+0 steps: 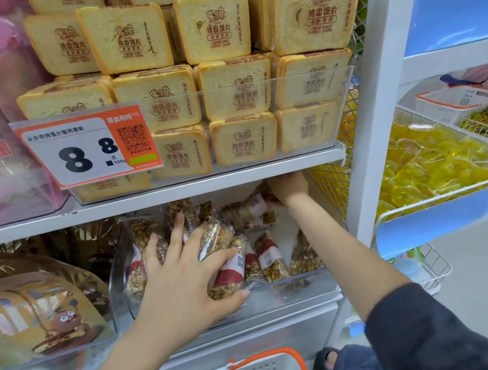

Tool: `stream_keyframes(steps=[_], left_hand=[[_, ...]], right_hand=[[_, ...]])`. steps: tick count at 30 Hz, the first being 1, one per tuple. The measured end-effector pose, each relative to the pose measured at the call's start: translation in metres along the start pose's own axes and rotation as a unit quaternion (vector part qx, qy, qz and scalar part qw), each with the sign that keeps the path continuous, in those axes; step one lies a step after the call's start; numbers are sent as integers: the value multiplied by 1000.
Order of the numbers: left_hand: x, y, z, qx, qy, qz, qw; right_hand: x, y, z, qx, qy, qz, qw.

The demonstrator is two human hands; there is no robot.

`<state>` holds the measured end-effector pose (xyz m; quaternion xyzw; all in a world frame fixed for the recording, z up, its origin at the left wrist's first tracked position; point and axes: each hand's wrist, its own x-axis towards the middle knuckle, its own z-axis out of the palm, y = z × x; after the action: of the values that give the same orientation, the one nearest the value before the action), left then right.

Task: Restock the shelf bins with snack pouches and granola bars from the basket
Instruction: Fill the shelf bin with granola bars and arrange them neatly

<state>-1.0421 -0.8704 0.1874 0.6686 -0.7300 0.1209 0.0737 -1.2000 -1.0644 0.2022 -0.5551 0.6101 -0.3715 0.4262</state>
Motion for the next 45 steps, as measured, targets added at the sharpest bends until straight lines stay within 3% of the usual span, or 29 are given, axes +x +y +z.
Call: stream_keyframes(steps=[2, 4, 9, 11, 13, 16, 23, 25, 28, 33, 37, 42, 45], left_hand=[[0, 0, 0, -1, 1, 1, 1000], [-1, -1, 0, 4, 4, 5, 1000], [-1, -1, 1, 8, 2, 5, 1000], [0, -1, 1, 8, 0, 3, 1000], [0, 0, 0, 6, 1, 2, 1000], [-1, 0, -2, 4, -3, 2, 1000], [-1, -1, -2, 4, -2, 4, 1000], [-1, 0, -2, 2, -3, 4, 1000], [-2, -1, -2, -1, -5, 3, 1000], [-2, -2, -1, 1, -6, 8, 1000], [-3, -2, -1, -4, -11, 6, 1000], [-2, -2, -1, -3, -11, 5, 1000], [-2, -1, -1, 0, -9, 5, 1000]], right_hand=[[8, -1, 4, 121, -99, 56, 986], [9, 3, 4, 114, -166, 70, 977], [-7, 17, -5, -125, -139, 47, 981], [-20, 16, -6, -293, -162, 24, 942], [-30, 20, 1, -406, -231, 22, 884], [-40, 33, 13, -410, -280, 48, 867], [-31, 41, 3, -227, -216, 80, 946], [-30, 34, -4, -175, -229, 70, 955], [-21, 28, 2, -224, -257, -6, 940], [-5, 22, 10, -314, -233, -111, 914], [2, 27, 12, -405, -227, -120, 878], [-4, 28, 16, -370, -141, -117, 911], [-23, 35, 21, -396, -184, -90, 895]])
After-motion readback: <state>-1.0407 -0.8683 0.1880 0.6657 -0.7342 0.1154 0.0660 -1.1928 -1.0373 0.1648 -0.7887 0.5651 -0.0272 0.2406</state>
